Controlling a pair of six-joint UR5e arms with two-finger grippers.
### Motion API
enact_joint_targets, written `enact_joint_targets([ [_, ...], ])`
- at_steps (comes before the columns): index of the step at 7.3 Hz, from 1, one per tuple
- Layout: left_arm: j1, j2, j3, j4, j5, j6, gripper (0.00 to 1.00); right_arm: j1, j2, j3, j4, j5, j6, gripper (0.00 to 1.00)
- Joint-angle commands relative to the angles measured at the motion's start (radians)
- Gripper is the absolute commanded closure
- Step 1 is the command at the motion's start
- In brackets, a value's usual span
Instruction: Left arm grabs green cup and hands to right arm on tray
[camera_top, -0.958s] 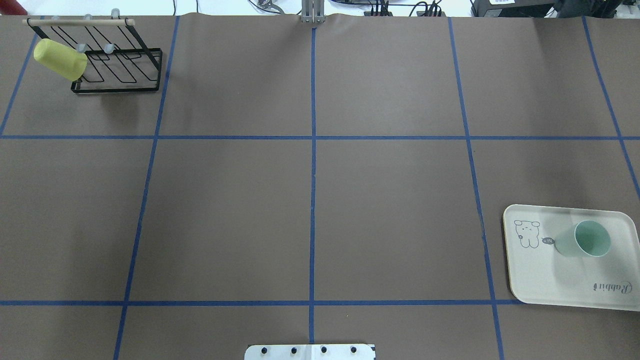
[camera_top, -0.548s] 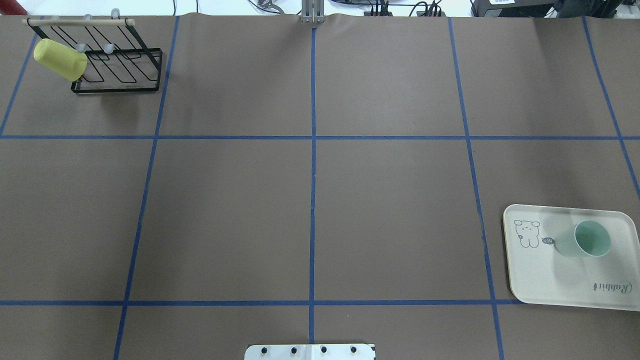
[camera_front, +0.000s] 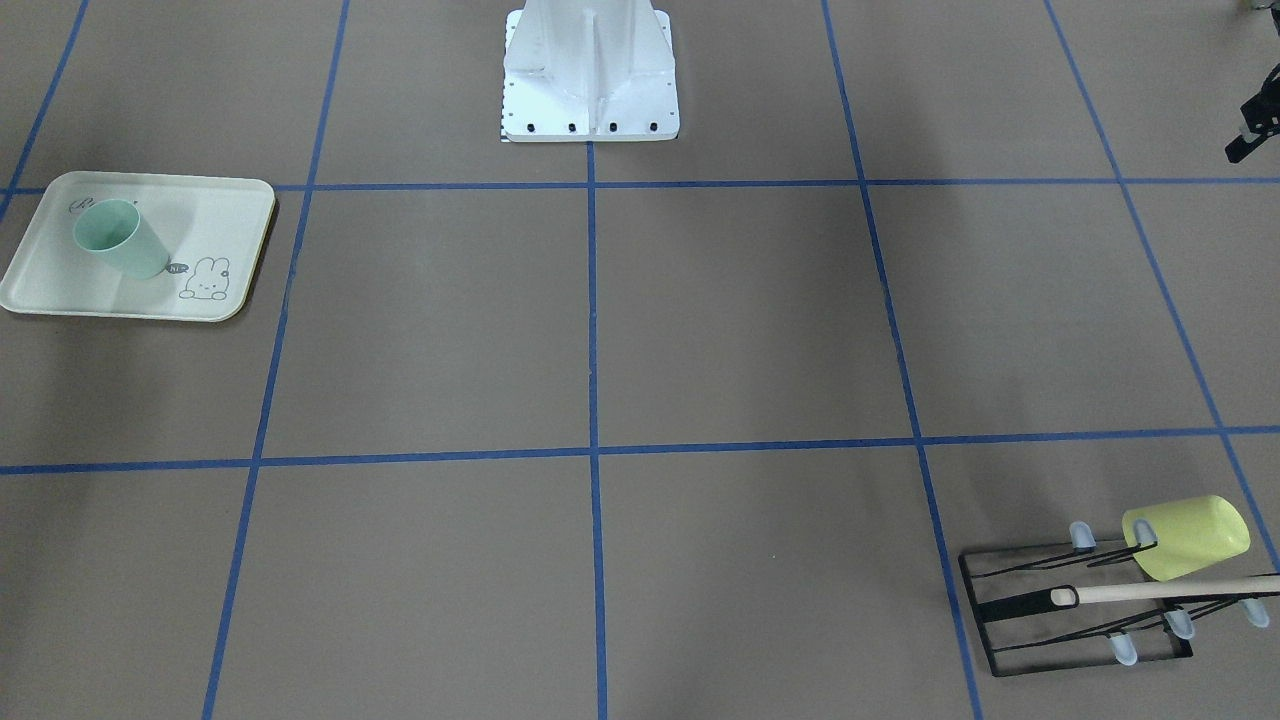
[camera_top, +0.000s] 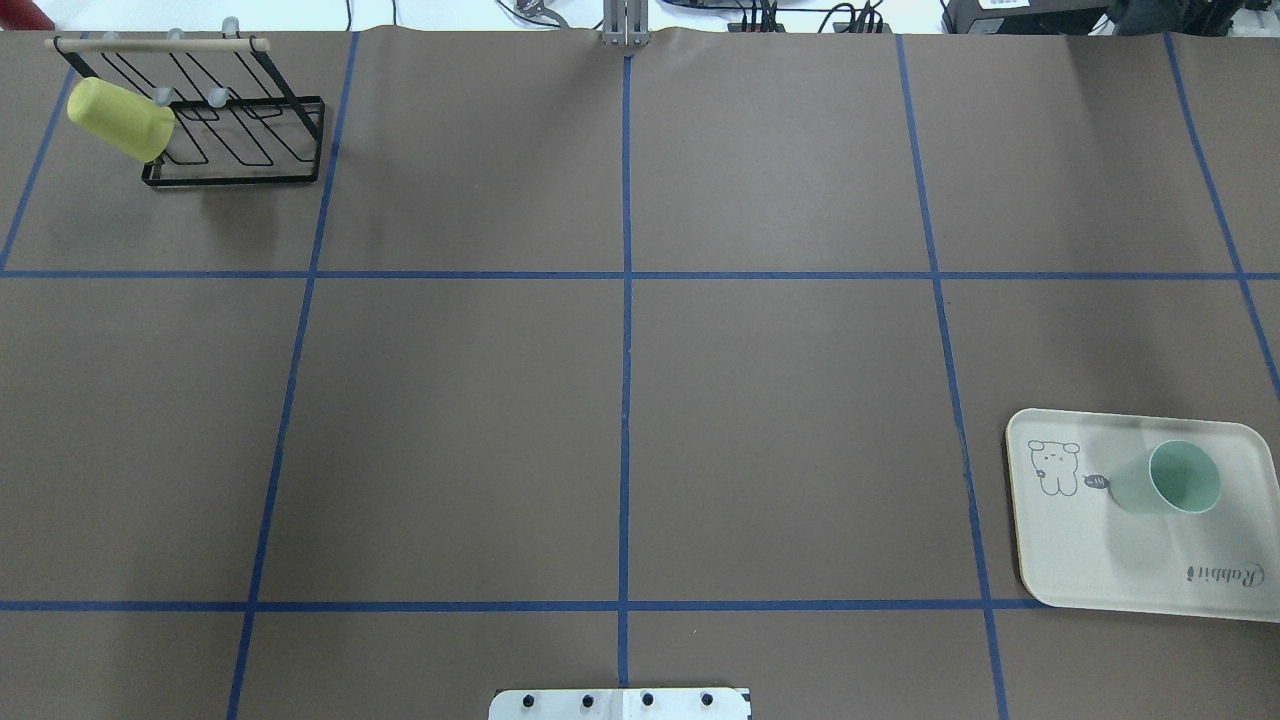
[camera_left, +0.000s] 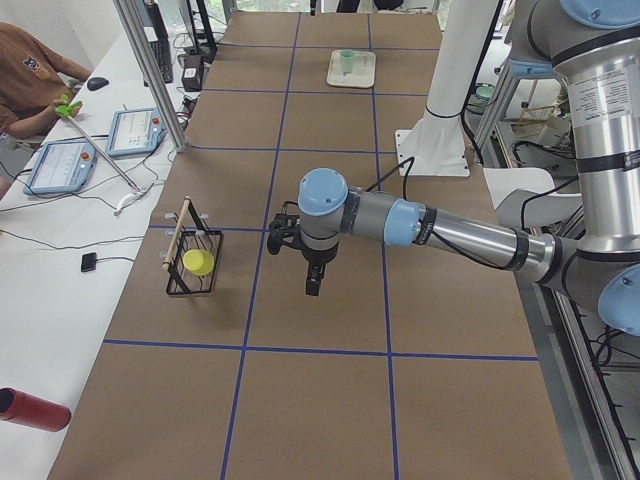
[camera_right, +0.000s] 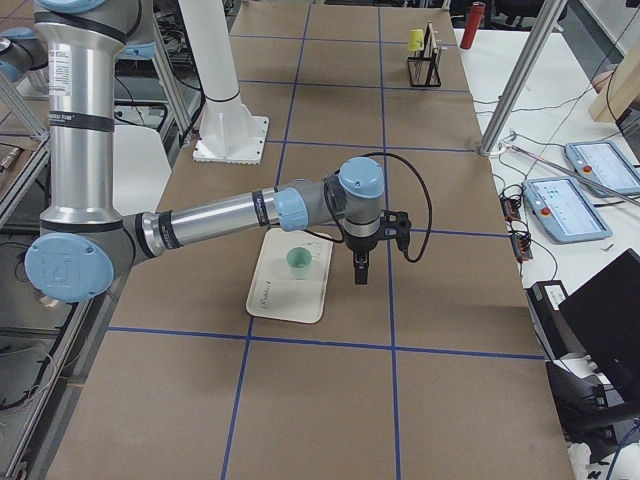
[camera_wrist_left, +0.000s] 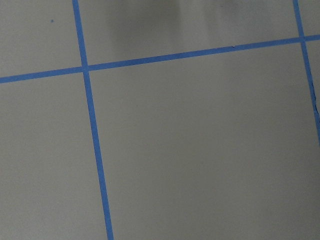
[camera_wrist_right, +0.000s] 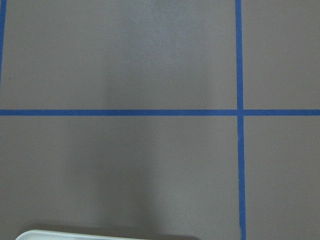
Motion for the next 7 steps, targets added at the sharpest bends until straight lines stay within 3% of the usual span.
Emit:
enact_joint_targets([
  [1, -0.001, 0.003, 0.000, -0.001, 0.007, 0.003, 0.00, 0.030, -0.031, 0.000, -0.002, 0.008, -0.056, 0.00],
  [4, -0.001, 0.002, 0.041, -0.012, 0.155, 0.012, 0.00, 0.073, -0.089, 0.015, -0.002, 0.051, -0.173, 0.00],
  [7, 0.001, -0.002, 0.043, -0.010, 0.139, 0.001, 0.00, 0.070, -0.100, 0.012, -0.005, 0.037, -0.178, 0.00],
])
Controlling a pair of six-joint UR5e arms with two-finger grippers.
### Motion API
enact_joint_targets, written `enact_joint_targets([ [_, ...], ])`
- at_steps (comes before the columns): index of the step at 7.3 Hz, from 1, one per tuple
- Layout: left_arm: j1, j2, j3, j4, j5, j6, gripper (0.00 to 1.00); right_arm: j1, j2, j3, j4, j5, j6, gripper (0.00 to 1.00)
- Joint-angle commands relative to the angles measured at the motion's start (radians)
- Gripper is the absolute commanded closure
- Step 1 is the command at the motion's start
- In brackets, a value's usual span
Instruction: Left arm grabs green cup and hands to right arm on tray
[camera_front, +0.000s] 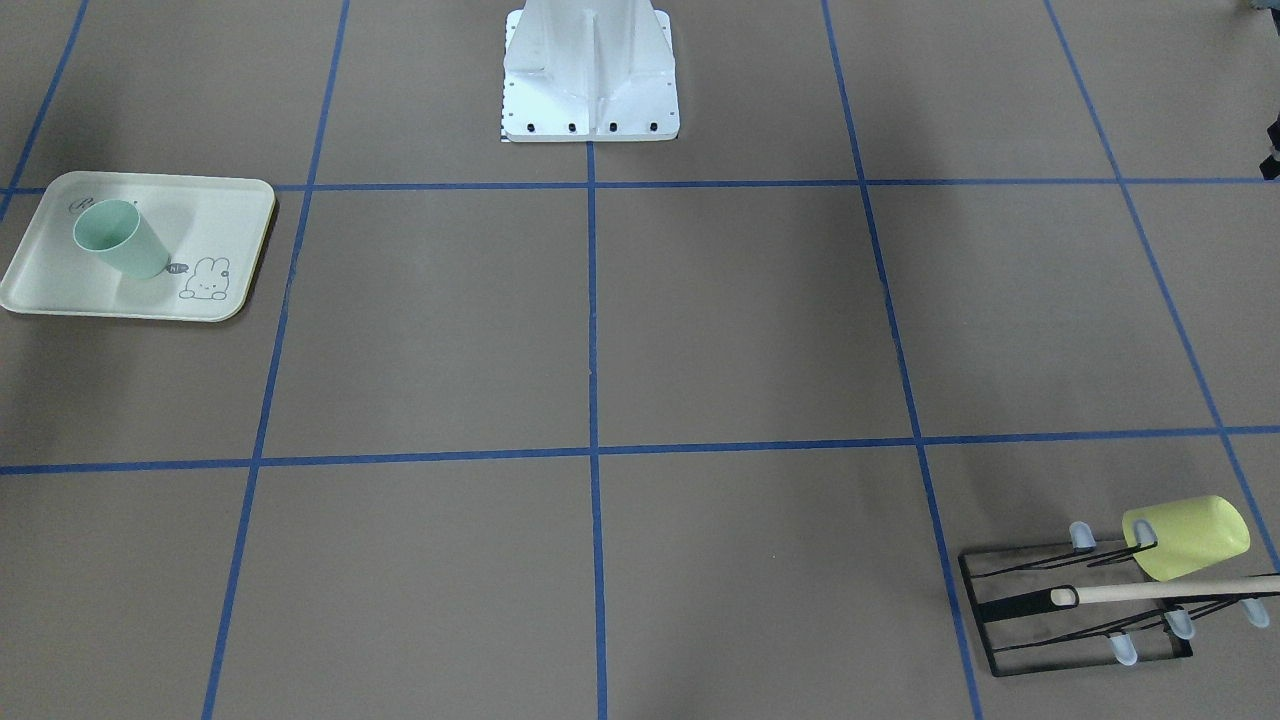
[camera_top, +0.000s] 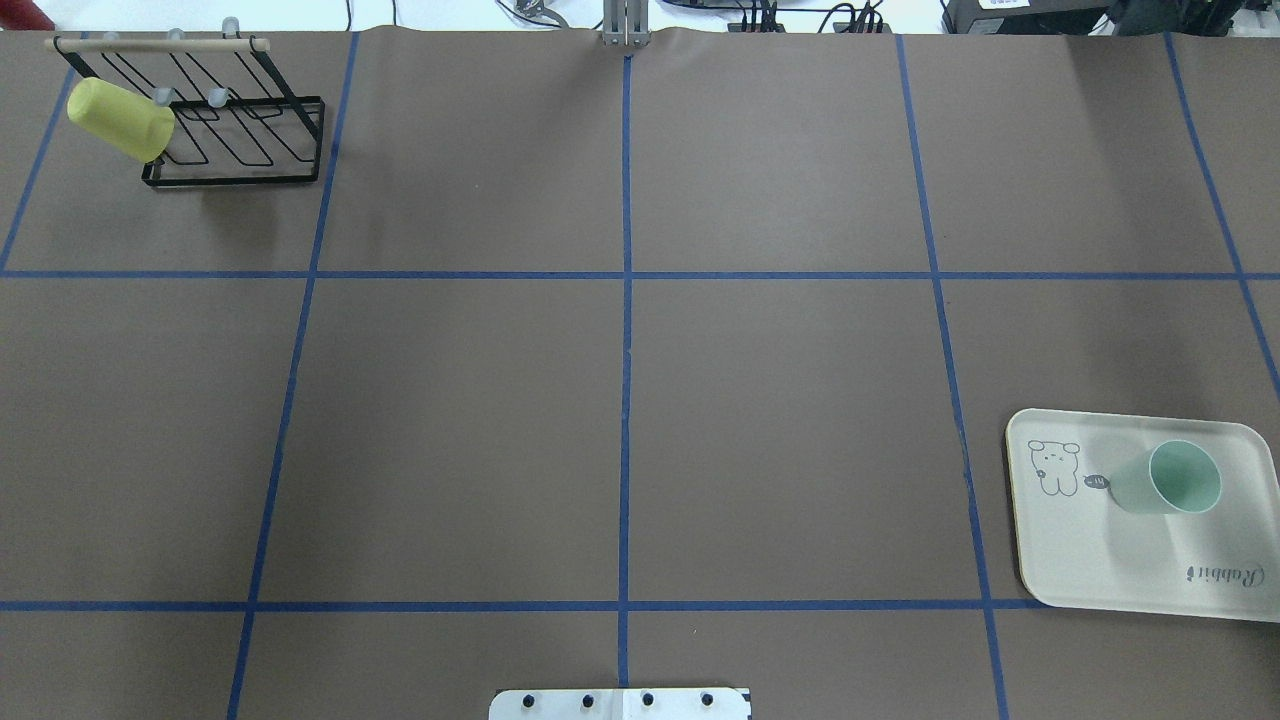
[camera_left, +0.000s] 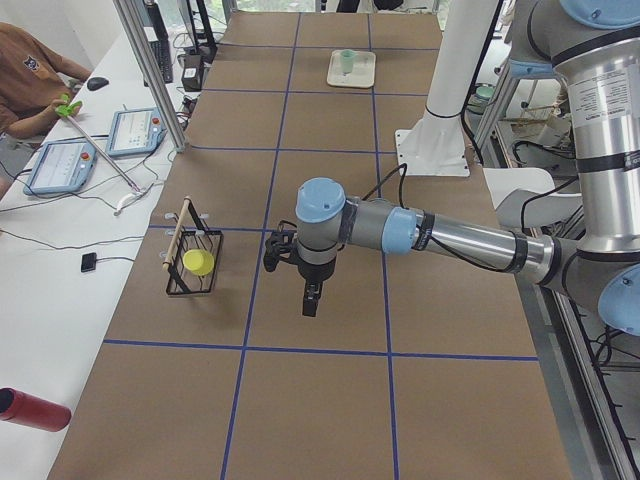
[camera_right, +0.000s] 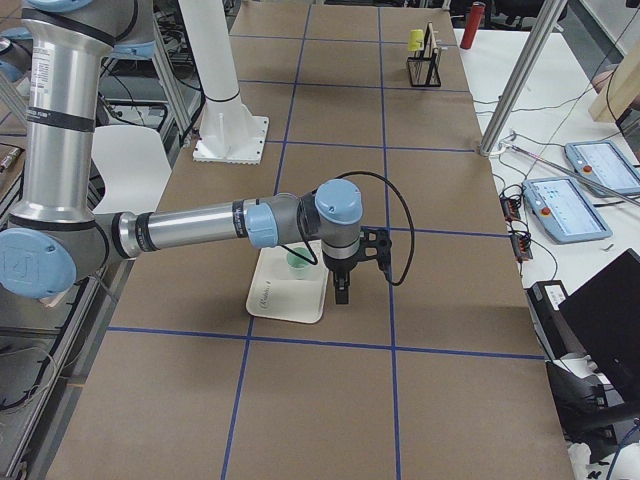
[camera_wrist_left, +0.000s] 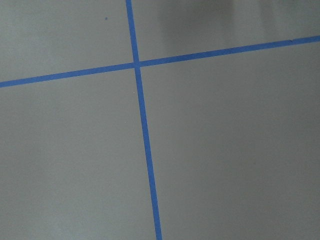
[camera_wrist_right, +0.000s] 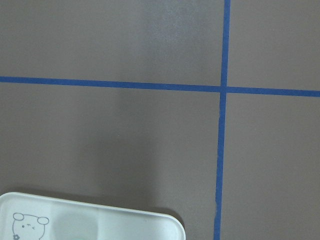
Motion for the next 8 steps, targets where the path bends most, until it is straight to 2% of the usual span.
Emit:
enact_joint_targets([
  [1, 0.001, -0.002, 0.003, -0.001, -0.038, -0.001, 0.00, 0.001, -0.003, -0.006, 0.001, -0.009, -0.004, 0.00],
  [8, -0.001, -0.008, -0.018, 0.000, -0.038, -0.001, 0.00, -0.001, 0.009, -0.008, -0.001, -0.020, -0.001, 0.00],
])
